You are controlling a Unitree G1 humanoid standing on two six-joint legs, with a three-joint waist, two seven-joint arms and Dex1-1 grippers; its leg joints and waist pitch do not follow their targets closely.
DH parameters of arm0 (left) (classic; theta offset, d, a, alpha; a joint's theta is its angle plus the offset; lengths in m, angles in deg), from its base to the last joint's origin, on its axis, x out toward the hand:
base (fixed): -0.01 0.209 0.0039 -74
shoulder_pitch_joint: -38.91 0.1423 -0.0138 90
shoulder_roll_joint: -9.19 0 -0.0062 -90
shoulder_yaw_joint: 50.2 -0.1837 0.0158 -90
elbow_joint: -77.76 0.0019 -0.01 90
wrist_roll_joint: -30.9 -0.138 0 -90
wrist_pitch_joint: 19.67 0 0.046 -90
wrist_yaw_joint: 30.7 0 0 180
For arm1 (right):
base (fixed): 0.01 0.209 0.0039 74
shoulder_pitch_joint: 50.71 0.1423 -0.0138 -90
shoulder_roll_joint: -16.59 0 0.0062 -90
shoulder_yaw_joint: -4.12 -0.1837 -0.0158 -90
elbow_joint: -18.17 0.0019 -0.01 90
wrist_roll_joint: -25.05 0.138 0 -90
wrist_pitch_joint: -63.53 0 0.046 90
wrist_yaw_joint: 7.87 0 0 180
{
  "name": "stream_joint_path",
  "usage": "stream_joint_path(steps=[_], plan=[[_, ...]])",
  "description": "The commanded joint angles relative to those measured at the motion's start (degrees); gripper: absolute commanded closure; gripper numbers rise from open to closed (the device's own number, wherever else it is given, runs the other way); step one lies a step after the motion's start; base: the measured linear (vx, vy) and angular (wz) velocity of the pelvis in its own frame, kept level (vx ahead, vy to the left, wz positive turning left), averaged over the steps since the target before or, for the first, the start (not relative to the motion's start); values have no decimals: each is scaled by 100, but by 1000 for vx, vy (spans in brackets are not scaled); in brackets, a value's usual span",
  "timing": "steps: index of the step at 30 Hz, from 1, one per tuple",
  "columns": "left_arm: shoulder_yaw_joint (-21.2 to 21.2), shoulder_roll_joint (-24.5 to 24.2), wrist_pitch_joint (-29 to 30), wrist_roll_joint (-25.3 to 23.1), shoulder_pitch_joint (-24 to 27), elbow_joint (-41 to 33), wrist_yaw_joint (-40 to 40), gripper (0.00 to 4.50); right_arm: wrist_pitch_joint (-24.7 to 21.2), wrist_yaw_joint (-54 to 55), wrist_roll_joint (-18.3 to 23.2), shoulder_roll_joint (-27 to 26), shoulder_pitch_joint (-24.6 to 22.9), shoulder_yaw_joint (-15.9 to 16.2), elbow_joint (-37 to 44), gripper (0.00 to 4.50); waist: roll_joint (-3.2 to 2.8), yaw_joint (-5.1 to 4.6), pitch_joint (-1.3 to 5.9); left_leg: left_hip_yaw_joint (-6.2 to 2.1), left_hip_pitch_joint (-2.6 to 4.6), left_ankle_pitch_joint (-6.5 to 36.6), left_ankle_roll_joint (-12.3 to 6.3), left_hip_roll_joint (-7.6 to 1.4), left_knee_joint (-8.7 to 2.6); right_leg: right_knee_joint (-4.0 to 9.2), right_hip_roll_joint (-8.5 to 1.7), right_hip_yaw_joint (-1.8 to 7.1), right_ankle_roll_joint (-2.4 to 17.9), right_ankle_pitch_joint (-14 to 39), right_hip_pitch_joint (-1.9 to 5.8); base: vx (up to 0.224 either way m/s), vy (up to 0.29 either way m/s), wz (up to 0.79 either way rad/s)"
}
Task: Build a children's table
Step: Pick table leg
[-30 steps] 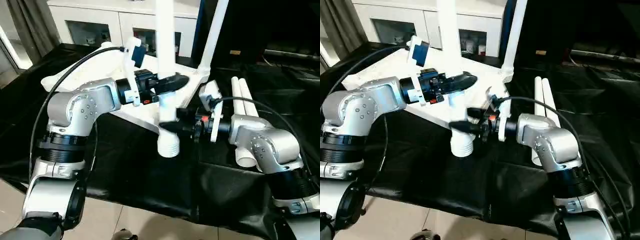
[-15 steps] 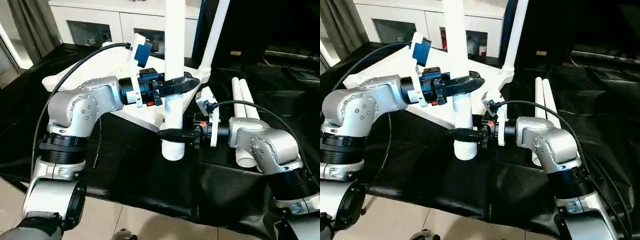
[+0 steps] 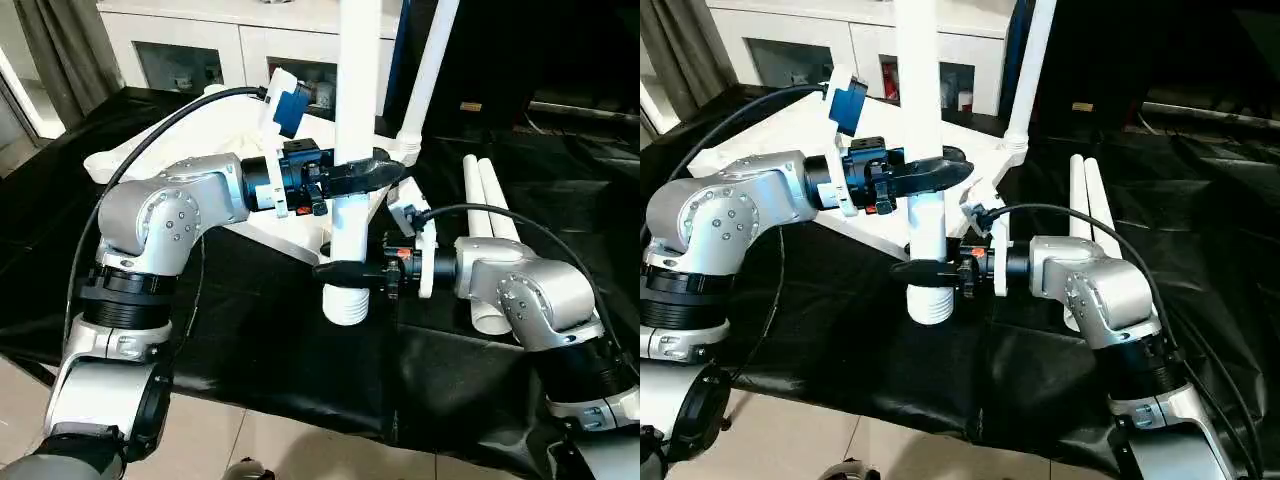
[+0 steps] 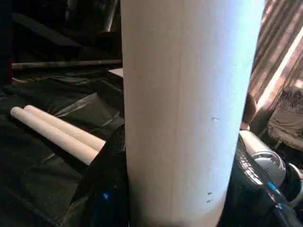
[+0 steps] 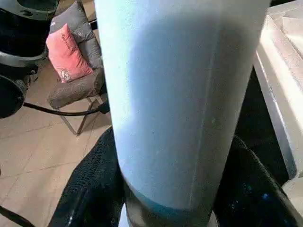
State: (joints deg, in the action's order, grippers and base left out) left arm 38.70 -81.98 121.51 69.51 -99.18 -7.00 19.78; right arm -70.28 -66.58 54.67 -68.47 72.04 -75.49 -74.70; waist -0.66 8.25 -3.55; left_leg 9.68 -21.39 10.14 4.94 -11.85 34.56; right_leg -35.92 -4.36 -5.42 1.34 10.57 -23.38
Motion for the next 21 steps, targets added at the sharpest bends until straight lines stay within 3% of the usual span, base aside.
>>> stream_joint_path(steps=[1, 9, 10, 11, 13, 14, 15, 16, 18, 21], plan=[[-57, 37, -7, 99, -65, -166, 116, 266, -74, 25, -8, 37, -53, 36, 20, 254, 64, 10, 477, -9, 11, 464, -77, -86, -332, 379, -363, 306, 909, 814, 398, 0, 0, 0], [3, 81, -122, 38, -50, -147, 15, 266, -28, 45, -26, 18, -74, 21, -2, 257, 56, 13, 481, -9, 16, 458, -83, -87, -327, 374, -361, 306, 942, 753, 394, 0, 0, 0], [56, 109, -65, 78, -68, -115, -43, 196, -23, 53, -26, 13, -76, 15, -4, 257, 57, 13, 478, -9, 13, 480, -80, -85, -328, 378, -363, 306, 945, 778, 398, 0, 0, 0], [118, 141, 1, 125, -89, -78, -110, 196, -17, 62, -26, 6, -79, 8, -6, 257, 52, 15, 479, -9, 11, 494, -71, -84, -324, 379, -363, 304, 947, 780, 400, 0, 0, 0], [377, 244, 179, 342, -161, 87, -248, 196, 15, 133, -18, -38, -100, -47, -9, 257, 50, 23, 481, 0, 7, 494, -65, -73, -313, 384, -369, 302, 985, 782, 405, 0, 0, 0], [535, 324, 99, 415, -156, 163, -327, 160, 52, 225, -3, -99, -126, -120, -8, 257, 41, 22, 484, -7, 1, 498, -73, -71, -316, 381, -364, 299, 990, 775, 403, 0, 0, 0], [577, 356, 33, 420, -145, 176, -353, 160, 63, 246, 2, -113, -132, -138, -7, 257, 47, 16, 480, -7, 1, 511, -76, -72, -317, 389, -359, 297, 983, 785, 403, 0, 0, 0], [646, 408, -77, 429, -128, 199, -396, 153, 80, 282, 9, -137, -143, -168, -5, 257, 40, 20, 485, -12, 7, 521, -73, -76, -318, 388, -365, 296, 980, 784, 405, 0, 0, 0], [1210, 841, -749, 626, -40, 330, -815, 156, 194, 530, 146, -357, -186, -462, -26, 257, 52, 30, 485, -13, -11, 559, -66, -74, -309, 411, -383, 294, 1010, 790, 416, 0, 0, 0], [1708, 1115, -986, 1032, -10, 484, -984, 157, 263, 717, 331, -549, -198, -738, -24, 257, 44, 34, 489, -9, -4, 594, -99, -66, -310, 405, -371, 290, 984, 822, 410, 0, 0, 0]])
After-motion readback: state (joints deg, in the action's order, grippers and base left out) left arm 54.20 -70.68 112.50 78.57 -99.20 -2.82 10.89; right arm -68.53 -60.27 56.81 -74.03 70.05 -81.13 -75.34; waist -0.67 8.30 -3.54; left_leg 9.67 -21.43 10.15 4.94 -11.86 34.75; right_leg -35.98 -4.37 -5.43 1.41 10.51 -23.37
